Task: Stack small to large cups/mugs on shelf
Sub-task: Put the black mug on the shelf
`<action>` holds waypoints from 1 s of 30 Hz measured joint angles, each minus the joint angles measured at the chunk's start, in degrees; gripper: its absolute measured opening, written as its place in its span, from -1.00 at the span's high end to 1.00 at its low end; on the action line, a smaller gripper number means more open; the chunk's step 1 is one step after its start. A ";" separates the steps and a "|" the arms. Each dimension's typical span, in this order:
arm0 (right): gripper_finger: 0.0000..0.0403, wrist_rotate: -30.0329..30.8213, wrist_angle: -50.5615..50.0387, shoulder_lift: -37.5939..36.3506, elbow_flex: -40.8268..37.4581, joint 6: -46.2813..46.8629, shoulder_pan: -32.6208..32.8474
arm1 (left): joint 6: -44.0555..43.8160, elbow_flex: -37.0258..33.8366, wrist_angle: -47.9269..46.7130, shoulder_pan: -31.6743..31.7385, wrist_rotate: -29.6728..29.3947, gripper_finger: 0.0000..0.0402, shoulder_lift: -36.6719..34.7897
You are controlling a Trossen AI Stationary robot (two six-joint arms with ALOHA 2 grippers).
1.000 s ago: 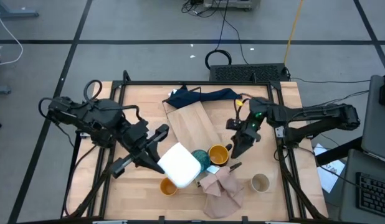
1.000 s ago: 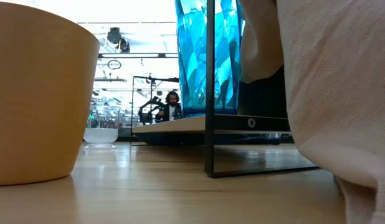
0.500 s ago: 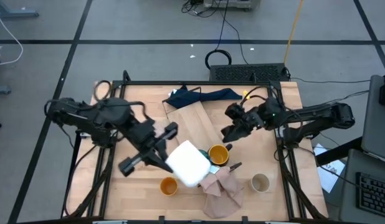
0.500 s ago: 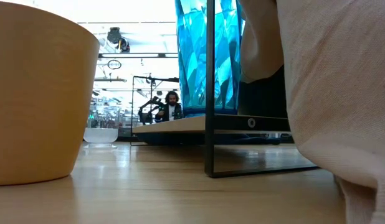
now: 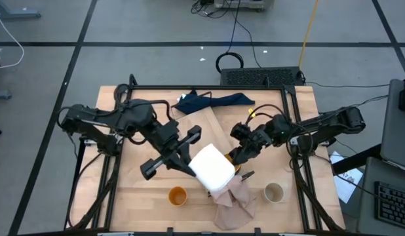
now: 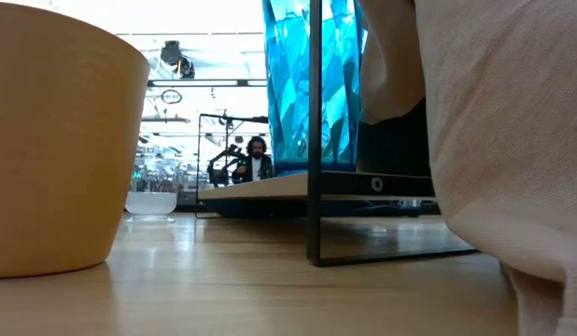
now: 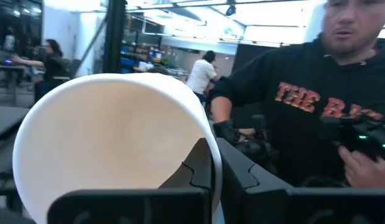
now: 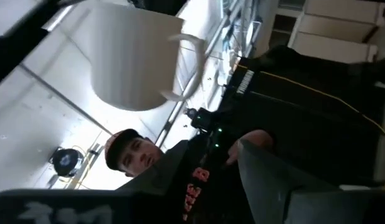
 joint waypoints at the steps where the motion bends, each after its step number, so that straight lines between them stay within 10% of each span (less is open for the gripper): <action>1: 0.33 0.02 -0.02 0.30 0.00 -0.07 0.15 | -0.30 0.00 -0.14 0.05 0.31 0.98 0.16; 30: 0.29 7.40 -0.92 1.28 0.04 -2.21 4.68 | -4.17 -0.07 4.94 4.90 5.02 0.97 5.02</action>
